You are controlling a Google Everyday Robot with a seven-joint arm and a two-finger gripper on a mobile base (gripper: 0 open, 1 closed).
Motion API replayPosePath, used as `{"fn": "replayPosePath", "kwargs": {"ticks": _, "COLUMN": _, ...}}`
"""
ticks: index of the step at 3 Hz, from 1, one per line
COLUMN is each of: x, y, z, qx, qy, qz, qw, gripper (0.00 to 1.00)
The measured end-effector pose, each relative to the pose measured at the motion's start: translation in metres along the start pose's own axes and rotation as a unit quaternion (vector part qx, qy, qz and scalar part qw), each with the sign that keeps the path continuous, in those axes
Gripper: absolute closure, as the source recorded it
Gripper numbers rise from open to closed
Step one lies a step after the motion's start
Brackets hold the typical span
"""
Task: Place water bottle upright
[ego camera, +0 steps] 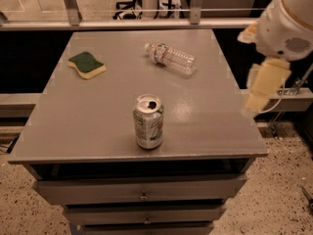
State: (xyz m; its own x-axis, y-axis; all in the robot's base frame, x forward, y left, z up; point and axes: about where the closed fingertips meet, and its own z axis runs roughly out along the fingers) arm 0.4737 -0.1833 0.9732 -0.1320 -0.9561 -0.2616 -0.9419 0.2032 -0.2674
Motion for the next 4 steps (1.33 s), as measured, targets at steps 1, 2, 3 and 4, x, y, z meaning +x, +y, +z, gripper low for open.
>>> {"fn": "replayPosePath", "kwargs": {"ticks": 1, "x": -0.043, "y": -0.043, "z": 0.028, "qx": 0.006, "qy": -0.041, "qz": -0.017, "qw": 0.999, "gripper": 0.0}}
{"fn": "replayPosePath", "kwargs": {"ticks": 2, "x": -0.092, "y": -0.084, "z": 0.053, "qx": 0.021, "qy": -0.068, "qz": -0.025, "qw": 0.9971, "gripper": 0.0}}
{"fn": "replayPosePath", "kwargs": {"ticks": 3, "x": -0.169, "y": -0.145, "z": 0.104, "qx": 0.029, "qy": -0.072, "qz": 0.002, "qw": 0.997, "gripper": 0.0}}
{"fn": "replayPosePath", "kwargs": {"ticks": 4, "x": -0.198, "y": -0.181, "z": 0.136, "qx": 0.03, "qy": -0.059, "qz": 0.045, "qw": 0.9968, "gripper": 0.0}}
